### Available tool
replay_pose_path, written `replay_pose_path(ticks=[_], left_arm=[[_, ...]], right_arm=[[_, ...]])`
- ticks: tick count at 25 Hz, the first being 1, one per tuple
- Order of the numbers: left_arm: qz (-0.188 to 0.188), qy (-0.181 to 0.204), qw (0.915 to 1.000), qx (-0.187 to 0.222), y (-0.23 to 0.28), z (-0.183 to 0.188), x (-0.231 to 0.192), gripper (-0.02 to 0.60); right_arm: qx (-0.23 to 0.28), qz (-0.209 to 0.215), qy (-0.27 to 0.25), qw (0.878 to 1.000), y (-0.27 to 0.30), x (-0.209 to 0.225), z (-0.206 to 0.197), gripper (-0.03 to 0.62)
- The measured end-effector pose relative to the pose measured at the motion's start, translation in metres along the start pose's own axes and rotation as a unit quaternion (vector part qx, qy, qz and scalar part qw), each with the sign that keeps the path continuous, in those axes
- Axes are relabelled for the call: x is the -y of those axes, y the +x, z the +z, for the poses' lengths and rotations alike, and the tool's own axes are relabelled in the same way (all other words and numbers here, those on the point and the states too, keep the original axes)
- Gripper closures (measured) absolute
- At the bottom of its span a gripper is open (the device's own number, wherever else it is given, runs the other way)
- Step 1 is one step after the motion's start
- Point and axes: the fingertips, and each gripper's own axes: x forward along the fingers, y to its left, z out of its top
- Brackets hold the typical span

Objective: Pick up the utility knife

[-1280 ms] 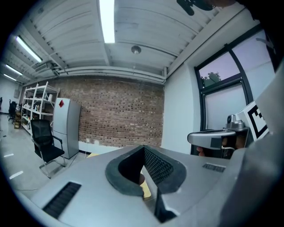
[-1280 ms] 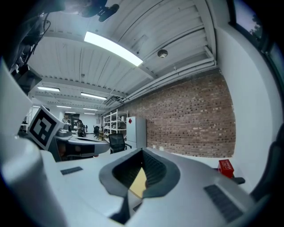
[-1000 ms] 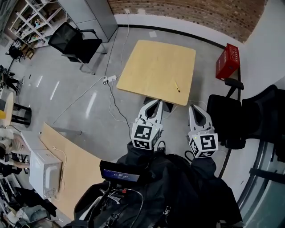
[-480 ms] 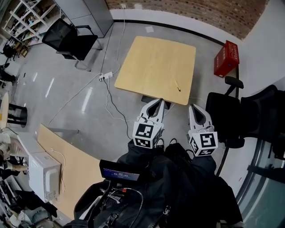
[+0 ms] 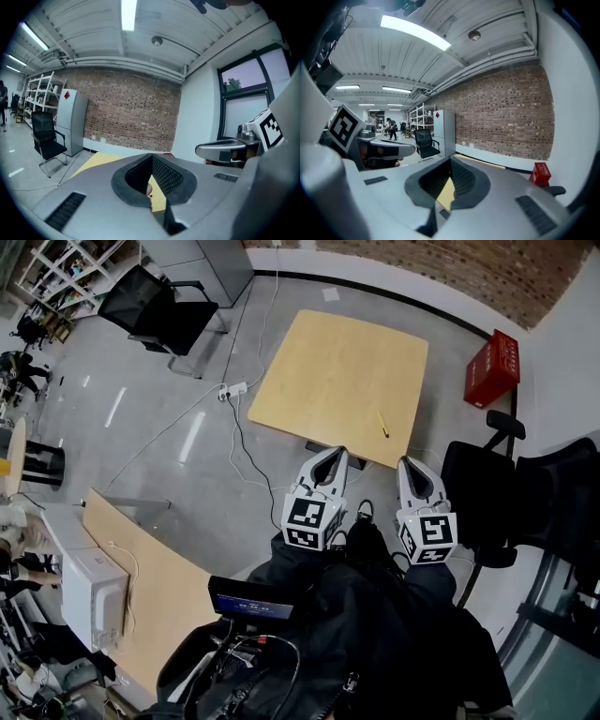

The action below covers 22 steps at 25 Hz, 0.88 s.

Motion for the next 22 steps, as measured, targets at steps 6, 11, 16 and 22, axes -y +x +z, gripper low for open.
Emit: replay_pose_path(ticks=[6, 11, 16, 22], left_arm=[[0.014, 0.005, 0.9998, -0.012, 0.04, 0.003, -0.007, 0.581], [0.024, 0.005, 0.9994, -0.026, 0.085, -0.002, -0.007, 0.581], [0.033, 0.015, 0.9985, -0.042, 0.121, -0.004, -0.006, 0.581], [0.048, 0.018, 0.9967, -0.063, 0.139, -0.014, -0.007, 0.581]], right_arm=[[-0.012, 0.018, 0.007, 1.0, 0.028, 0.027, -0.004, 0.589], [-0.02, 0.036, 0.018, 0.999, 0.052, 0.064, -0.01, 0.589], [-0.018, 0.056, 0.032, 0.998, 0.071, 0.093, -0.013, 0.589], [-0.032, 0.075, 0.054, 0.995, 0.089, 0.108, -0.029, 0.589]])
